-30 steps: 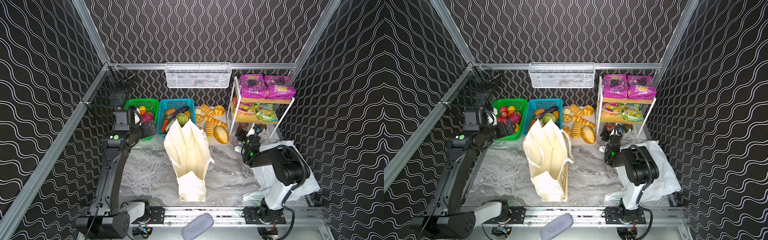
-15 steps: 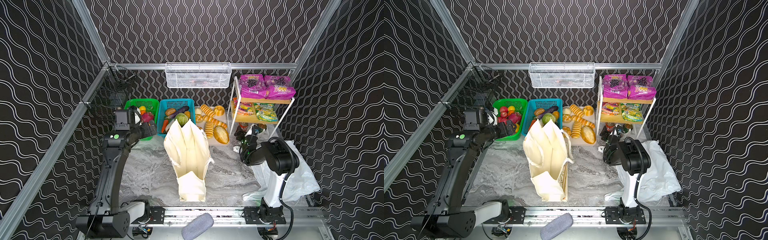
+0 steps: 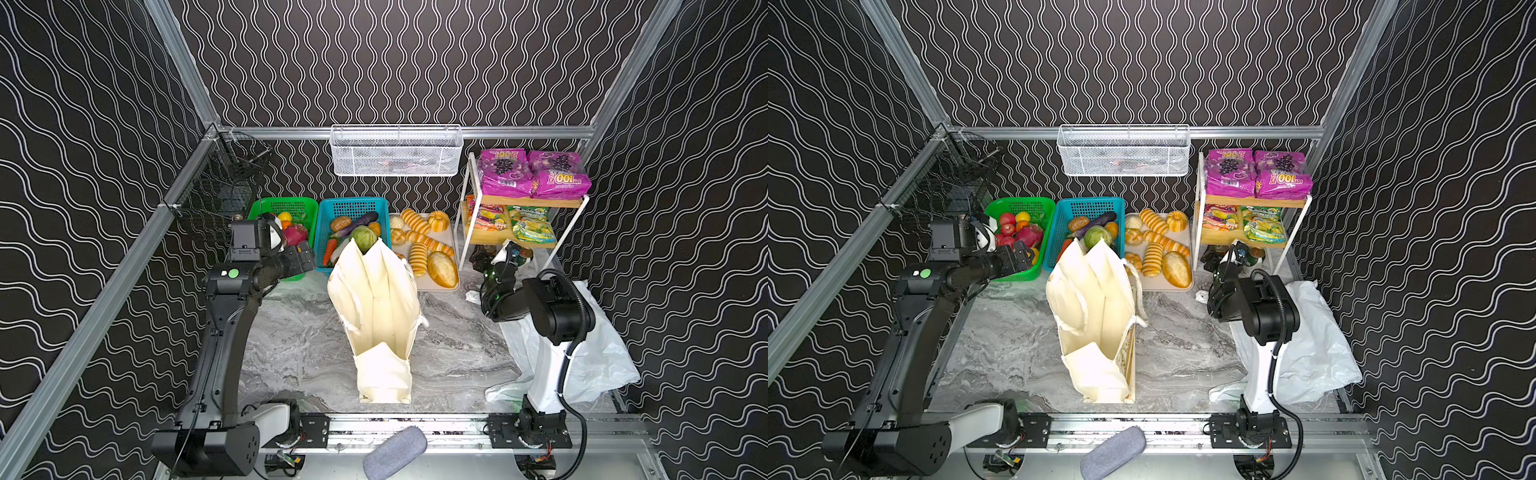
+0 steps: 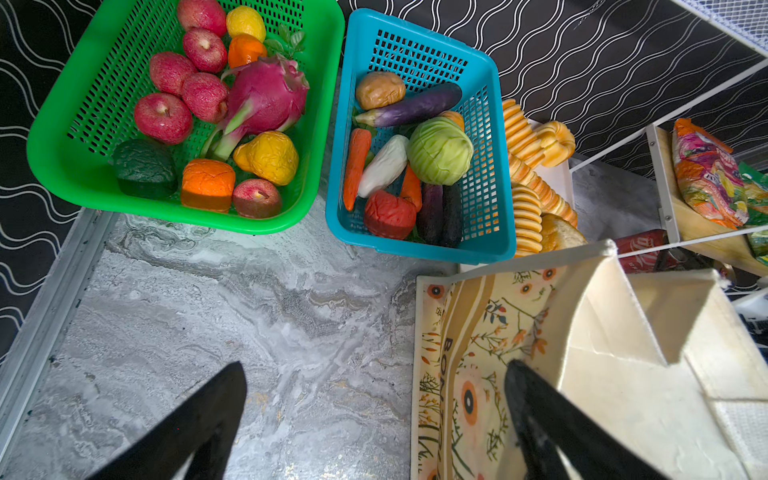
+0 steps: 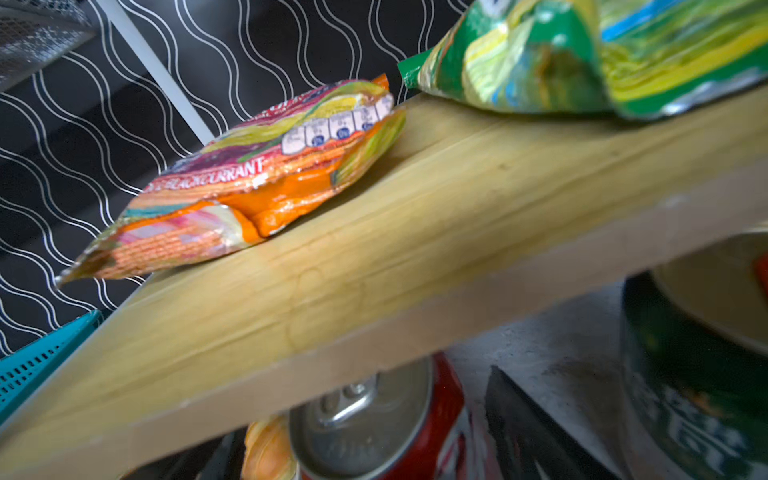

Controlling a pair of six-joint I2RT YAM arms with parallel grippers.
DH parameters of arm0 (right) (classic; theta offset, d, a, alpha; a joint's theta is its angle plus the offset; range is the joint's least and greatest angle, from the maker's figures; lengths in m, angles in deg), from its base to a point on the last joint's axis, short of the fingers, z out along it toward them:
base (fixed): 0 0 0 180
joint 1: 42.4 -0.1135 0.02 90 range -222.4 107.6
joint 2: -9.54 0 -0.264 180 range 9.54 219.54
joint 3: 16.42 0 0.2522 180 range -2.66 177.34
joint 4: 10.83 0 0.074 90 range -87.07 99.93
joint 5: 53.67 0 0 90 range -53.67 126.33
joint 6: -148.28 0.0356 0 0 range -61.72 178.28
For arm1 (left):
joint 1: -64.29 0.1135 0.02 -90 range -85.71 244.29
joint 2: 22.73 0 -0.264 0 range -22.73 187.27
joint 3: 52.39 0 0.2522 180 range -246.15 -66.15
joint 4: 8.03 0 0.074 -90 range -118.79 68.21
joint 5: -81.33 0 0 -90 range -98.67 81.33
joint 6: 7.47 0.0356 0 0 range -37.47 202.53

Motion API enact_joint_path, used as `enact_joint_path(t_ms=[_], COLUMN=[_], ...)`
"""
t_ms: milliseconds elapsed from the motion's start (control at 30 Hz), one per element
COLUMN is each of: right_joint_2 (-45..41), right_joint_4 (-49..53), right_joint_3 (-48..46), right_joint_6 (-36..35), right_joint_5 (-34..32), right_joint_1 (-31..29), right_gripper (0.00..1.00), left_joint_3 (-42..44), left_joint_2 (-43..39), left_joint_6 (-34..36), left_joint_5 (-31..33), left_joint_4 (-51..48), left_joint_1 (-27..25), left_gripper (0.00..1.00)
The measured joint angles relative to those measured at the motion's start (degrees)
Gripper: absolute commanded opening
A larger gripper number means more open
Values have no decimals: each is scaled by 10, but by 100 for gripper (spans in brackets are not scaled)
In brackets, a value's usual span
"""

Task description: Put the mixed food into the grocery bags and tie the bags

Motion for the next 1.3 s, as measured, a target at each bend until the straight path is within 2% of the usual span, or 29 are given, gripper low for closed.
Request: enact_joint_path(t_ms=[600, 733, 833, 967, 1300], right_joint_2=[31, 37, 38, 35, -30], right_joint_4=[46, 46, 39, 13, 38], right_joint_3=[50, 57, 57, 45, -22], right_joint_6=[27, 30, 22, 29, 12], right_joint_5=[5, 6, 3, -3, 4], right_joint_1=[8, 10, 10, 11, 0], right_gripper=[83, 78, 68, 62, 58], left_joint_3=[0, 0, 0, 0, 6], left_joint_2=[2, 2, 2, 2, 1], left_joint_6=[0, 0, 0, 0, 0], left_joint_5=[-2, -2, -2, -2, -2], left_joint_4=[0, 0, 0, 0, 0], left_joint_1=[0, 0, 0, 0, 0], left_gripper=[99, 99, 99, 99, 99])
